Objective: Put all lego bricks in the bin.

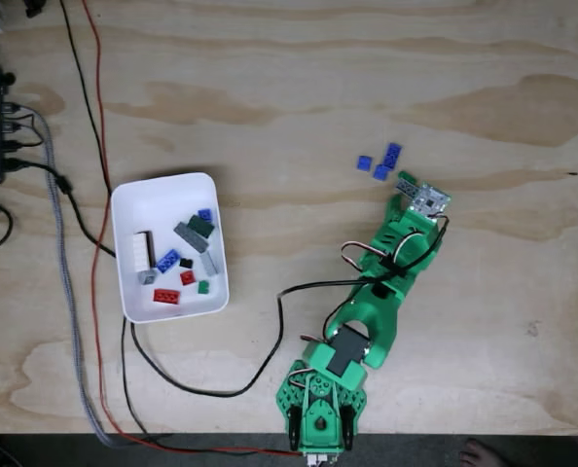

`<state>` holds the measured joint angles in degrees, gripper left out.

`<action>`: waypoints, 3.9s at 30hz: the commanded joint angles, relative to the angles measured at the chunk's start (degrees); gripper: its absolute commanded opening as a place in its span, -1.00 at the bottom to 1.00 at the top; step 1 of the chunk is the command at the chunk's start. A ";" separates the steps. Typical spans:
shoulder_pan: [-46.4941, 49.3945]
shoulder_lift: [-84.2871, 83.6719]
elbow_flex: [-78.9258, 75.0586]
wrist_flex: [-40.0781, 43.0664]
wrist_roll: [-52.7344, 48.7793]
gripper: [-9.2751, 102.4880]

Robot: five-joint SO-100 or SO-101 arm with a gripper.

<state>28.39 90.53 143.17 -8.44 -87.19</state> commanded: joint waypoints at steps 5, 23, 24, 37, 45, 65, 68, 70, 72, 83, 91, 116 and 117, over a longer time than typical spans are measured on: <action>-2.99 -3.60 -4.48 1.23 1.23 -0.40; -18.11 28.30 -10.37 39.02 18.19 -0.84; -23.03 36.21 -13.27 49.66 21.97 -0.84; -75.06 9.32 -52.65 88.33 54.14 -0.79; -65.83 17.49 -51.94 86.22 54.84 -0.35; -15.03 5.45 0.79 5.01 7.29 -0.41; -14.77 -0.44 -5.19 5.36 7.82 -0.41; -14.68 -3.87 -9.05 6.59 8.26 -0.41; -14.59 -6.24 -11.60 7.82 8.53 -0.42; -16.96 -8.26 -14.68 10.63 8.35 -0.51; -18.81 -5.62 -14.94 12.30 9.32 -0.81; -17.05 -5.27 -18.11 14.77 8.61 -0.57; -16.88 -5.80 -18.11 13.89 8.44 -0.56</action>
<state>10.11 84.11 126.47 7.29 -78.31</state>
